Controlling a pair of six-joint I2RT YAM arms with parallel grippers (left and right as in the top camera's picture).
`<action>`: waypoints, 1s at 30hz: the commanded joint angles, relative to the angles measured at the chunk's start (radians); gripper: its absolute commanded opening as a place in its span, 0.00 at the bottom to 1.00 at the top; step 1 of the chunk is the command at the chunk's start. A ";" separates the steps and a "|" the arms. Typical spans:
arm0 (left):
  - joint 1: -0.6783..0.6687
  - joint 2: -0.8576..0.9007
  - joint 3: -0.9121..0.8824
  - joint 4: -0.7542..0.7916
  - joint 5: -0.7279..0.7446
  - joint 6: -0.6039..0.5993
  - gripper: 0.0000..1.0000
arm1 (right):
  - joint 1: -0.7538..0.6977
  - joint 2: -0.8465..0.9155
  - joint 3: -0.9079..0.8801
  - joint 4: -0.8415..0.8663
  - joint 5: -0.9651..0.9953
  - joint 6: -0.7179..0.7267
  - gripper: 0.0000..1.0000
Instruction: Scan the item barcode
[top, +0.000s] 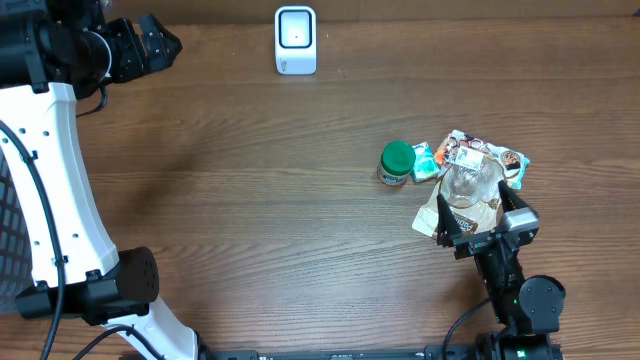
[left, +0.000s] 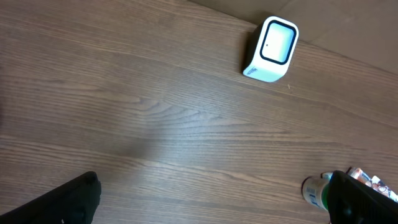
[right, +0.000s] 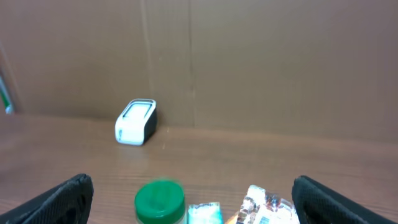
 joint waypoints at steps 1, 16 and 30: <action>-0.007 -0.003 0.001 0.002 -0.002 -0.003 1.00 | -0.002 -0.073 -0.018 -0.075 -0.036 0.005 1.00; -0.007 -0.003 0.001 0.002 -0.002 -0.003 1.00 | -0.002 -0.191 -0.018 -0.229 -0.077 0.005 1.00; -0.030 -0.061 -0.019 0.002 -0.005 -0.003 1.00 | -0.002 -0.191 -0.018 -0.229 -0.077 0.005 1.00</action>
